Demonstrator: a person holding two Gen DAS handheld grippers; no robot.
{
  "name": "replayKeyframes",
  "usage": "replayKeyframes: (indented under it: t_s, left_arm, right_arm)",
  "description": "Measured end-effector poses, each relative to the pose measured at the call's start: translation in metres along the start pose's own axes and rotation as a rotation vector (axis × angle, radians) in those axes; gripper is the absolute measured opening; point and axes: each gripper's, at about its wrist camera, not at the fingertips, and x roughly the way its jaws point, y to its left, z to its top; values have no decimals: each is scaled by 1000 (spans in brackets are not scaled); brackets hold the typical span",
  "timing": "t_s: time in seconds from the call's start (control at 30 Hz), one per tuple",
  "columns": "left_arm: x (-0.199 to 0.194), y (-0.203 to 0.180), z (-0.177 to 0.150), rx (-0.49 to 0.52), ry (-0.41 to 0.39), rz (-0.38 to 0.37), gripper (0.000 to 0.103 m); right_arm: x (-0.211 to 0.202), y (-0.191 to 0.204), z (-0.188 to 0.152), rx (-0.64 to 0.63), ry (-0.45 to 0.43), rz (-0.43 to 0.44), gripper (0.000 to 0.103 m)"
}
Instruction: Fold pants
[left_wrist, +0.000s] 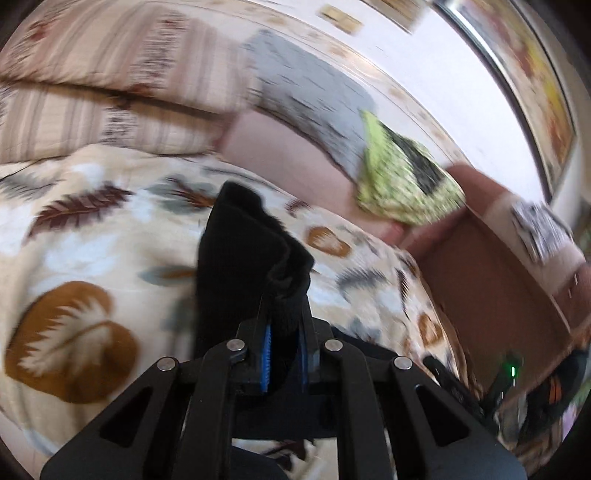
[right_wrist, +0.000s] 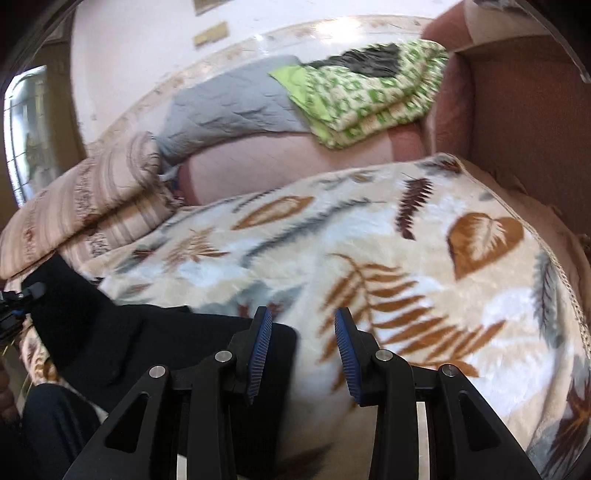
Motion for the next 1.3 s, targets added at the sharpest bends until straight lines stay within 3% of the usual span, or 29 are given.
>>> replayKeyframes:
  t_s: [0.2, 0.33, 0.57, 0.87, 1.13, 1.2, 1.27, 1.3]
  left_arm:
    - [17, -56, -15, 84, 75, -118, 8]
    - [34, -86, -22, 122, 122, -137, 8]
    - [62, -124, -45, 159, 207, -188, 8]
    - [83, -155, -72, 189, 283, -216, 8]
    - [111, -156, -97, 198, 343, -169, 8]
    - [113, -154, -102, 181, 359, -192, 11]
    - [113, -154, -106, 175, 389, -234, 28]
    - [111, -155, -108, 171, 404, -260, 30]
  right_arm:
    - [3, -7, 0, 32, 27, -30, 37]
    - [0, -29, -1, 122, 34, -54, 37]
    - [-8, -44, -1, 149, 23, -83, 37]
    - [-11, -58, -2, 202, 29, -103, 37]
    - [-9, -61, -3, 205, 38, -115, 37]
    - [-9, -61, -3, 204, 37, -115, 37]
    - [-9, -61, -3, 205, 35, -121, 37]
    - [-10, -62, -4, 206, 33, -123, 37]
